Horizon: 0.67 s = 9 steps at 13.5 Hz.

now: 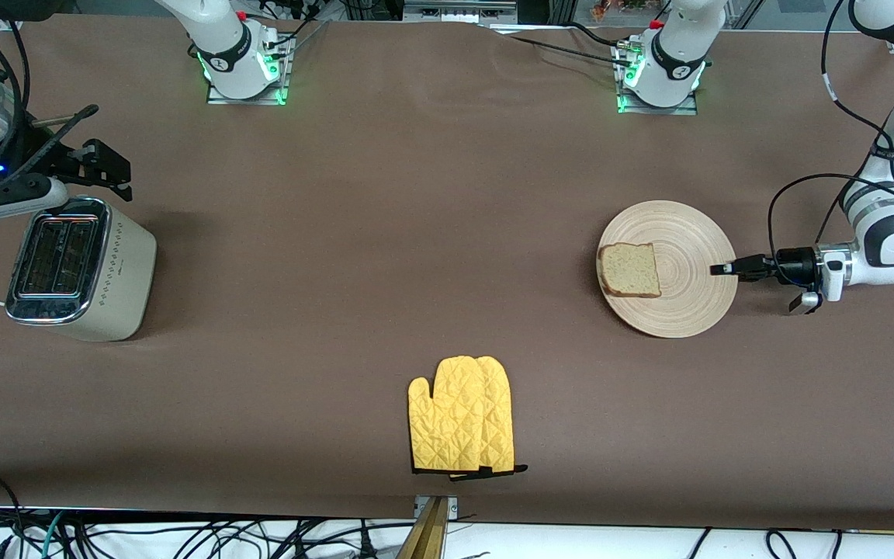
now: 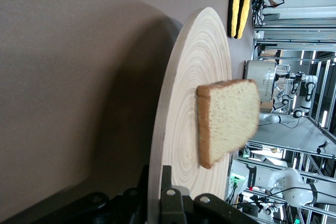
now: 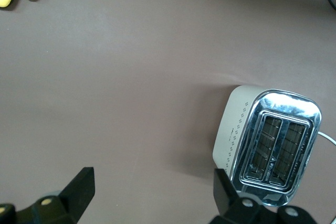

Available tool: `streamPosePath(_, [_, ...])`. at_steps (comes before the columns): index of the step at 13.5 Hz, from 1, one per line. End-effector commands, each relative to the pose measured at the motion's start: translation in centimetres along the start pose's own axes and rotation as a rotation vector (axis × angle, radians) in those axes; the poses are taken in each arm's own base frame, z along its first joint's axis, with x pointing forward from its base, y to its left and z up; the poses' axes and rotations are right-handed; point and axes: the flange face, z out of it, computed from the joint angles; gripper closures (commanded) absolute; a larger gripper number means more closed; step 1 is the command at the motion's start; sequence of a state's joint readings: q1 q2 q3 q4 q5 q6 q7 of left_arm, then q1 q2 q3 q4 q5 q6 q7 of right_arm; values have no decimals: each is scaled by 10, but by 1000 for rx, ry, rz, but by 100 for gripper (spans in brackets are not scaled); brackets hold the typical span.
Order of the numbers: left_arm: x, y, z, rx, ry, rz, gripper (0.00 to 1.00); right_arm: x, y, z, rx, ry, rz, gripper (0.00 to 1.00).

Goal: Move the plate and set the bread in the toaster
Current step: 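Close the left gripper on the wooden plate's rim, then slide the plate with the left gripper toward the toaster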

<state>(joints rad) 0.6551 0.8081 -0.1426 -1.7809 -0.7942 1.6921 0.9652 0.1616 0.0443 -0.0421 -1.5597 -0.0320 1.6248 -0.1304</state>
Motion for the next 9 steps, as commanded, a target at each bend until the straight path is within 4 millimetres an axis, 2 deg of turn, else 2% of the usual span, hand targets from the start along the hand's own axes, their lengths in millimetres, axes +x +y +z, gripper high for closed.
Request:
streamPosePath(1, [4,14,-5,-28,-13,39,100,-3,0,-4,-12,-2,-10,0])
streamPosePath(3, [12,28,-4,-48,-38,49,100,-3,1,-3,-12,-4,-8,0])
streamPosePath(5, [20,47,9,-75,-71,68,100,-3,0,-3,-12,-4,-10,0])
streamPosePath(7, [32,68,33,-101,-106,105,100,-3,1,-3,-12,-4,-8,0])
streamPosePath(9, [47,97,71,-95,-167,124,100,-3,1,-3,-12,-4,-10,0])
